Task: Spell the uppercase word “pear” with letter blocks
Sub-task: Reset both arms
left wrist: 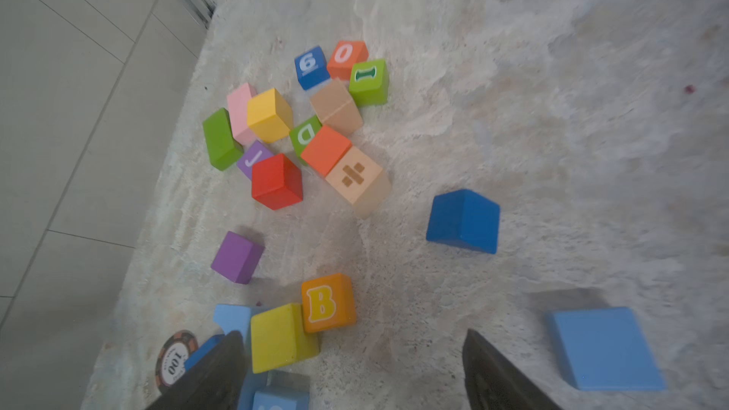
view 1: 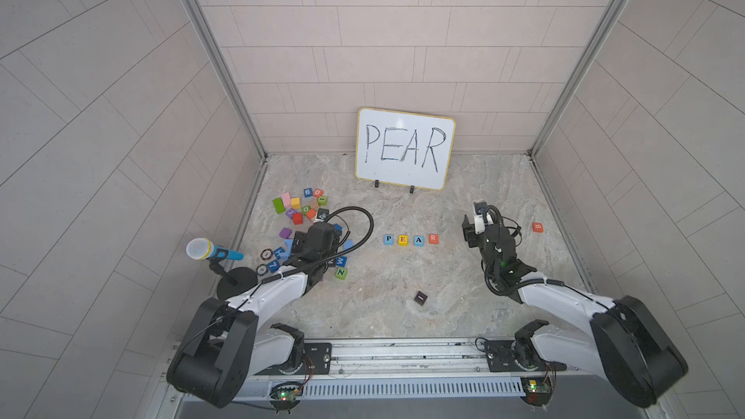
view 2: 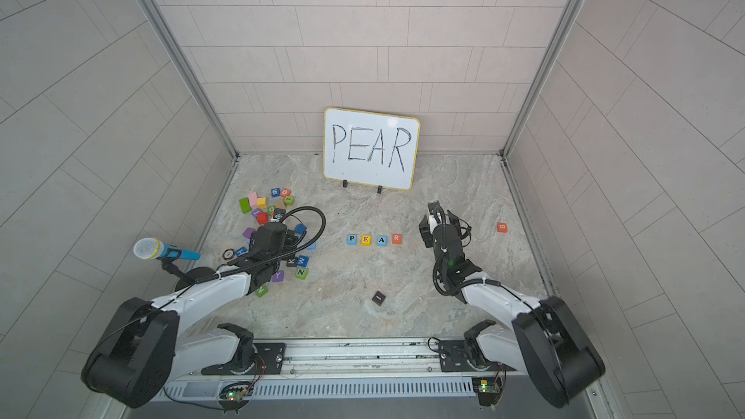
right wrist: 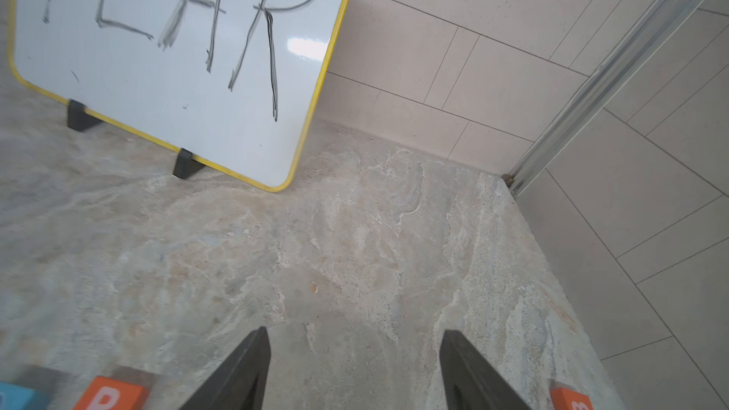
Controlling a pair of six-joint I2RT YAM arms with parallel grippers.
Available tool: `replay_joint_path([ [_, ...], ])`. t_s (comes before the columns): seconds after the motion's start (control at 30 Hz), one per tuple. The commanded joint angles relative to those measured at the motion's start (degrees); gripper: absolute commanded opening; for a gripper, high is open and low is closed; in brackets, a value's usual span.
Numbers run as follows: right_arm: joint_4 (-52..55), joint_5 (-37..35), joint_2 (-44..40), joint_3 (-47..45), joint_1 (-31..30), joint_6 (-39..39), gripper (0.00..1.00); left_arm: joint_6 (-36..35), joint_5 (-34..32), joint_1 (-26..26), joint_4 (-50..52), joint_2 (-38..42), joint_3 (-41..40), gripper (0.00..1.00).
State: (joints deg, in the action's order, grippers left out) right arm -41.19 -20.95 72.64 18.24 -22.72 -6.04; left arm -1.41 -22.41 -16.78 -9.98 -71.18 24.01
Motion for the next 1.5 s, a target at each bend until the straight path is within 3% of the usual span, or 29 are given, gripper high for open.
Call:
replay_joint_path([
  [0.0, -21.8, -4.5, 9.1, -5.3, 0.1, -8.6, 0.79, -3.7, 4.6, 3.0, -13.5, -1.9, 0.1, 0.88],
  [0.07, -31.9, -4.1, 14.3, -6.9, 1.0, -11.7, 0.84, -6.3, 5.0, 3.6, -16.4, -4.0, 0.3, 0.88],
  [0.13, -39.9, -6.7, 19.5, -7.4, 3.1, -9.3, 0.91, -8.1, 5.9, 4.0, -20.7, -5.9, 0.2, 0.88],
  [0.17, -39.7, -8.6, 19.9, -7.1, 3.9, -7.9, 0.94, -8.9, 7.0, 4.4, -21.7, -6.9, 0.6, 0.88],
  [0.3, -29.2, 1.0, 15.3, -6.4, 11.4, -0.3, 0.92, -7.2, 10.1, 5.8, -26.7, -10.3, 1.8, 0.87],
  [0.43, -37.2, 6.3, 21.7, -6.3, 13.9, 0.7, 0.95, -5.0, 13.0, 8.2, -28.1, -12.5, 2.2, 0.88],
  [0.53, -19.6, 12.8, 17.8, -0.3, 16.7, 2.7, 0.9, -0.6, 12.1, 11.5, -31.1, -14.7, 1.6, 0.92],
  [0.57, -13.7, 17.6, 17.1, 2.4, 20.1, 4.9, 1.0, 0.3, 12.9, 12.5, -35.0, -17.2, 0.9, 0.93],
  [0.63, -11.2, 23.9, 16.8, 3.5, 22.9, 6.3, 1.0, 1.7, 15.4, 14.4, -40.0, -19.3, -0.2, 0.97],
  [0.7, -14.6, 23.5, 17.9, 2.8, 22.8, 6.7, 1.0, 1.9, 15.4, 14.6, -39.6, -19.3, -0.1, 1.0],
  [1.47, -12.8, 22.0, 17.6, 3.3, 21.8, 5.8, 1.0, 3.0, 16.6, 15.9, -39.8, -20.7, 0.5, 1.0],
])
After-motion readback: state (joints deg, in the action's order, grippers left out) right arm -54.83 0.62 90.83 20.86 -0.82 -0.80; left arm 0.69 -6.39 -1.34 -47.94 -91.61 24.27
